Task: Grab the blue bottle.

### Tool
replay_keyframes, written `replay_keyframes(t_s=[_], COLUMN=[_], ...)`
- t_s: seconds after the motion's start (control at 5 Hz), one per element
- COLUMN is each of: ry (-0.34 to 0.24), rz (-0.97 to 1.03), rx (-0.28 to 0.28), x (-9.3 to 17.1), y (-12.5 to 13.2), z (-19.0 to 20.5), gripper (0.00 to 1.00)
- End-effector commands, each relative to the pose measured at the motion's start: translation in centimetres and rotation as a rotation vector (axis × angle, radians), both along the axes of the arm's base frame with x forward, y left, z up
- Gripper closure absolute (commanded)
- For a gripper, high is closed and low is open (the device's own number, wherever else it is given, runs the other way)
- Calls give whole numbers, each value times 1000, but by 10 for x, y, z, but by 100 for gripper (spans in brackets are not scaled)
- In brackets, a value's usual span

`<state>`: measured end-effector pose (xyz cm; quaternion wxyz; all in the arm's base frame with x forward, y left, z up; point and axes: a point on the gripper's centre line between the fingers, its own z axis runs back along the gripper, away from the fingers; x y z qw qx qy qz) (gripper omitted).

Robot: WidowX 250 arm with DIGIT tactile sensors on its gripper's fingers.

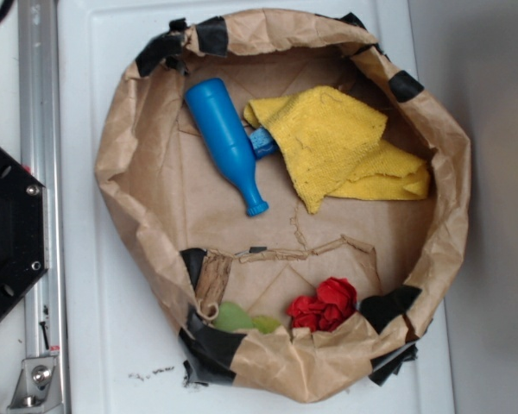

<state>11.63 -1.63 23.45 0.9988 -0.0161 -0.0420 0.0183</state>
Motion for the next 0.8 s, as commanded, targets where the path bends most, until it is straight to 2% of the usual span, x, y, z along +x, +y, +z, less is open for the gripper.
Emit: replay_keyframes(t_s=[0.0,0.2,0.4,0.6], ry=[0,100,22,-22], rz=[0,-128,-219,-281], rx=[0,249,281,296], x=[0,41,80,114], y=[0,22,41,56], z=[0,-22,-53,-94], gripper=[0,0,0,0])
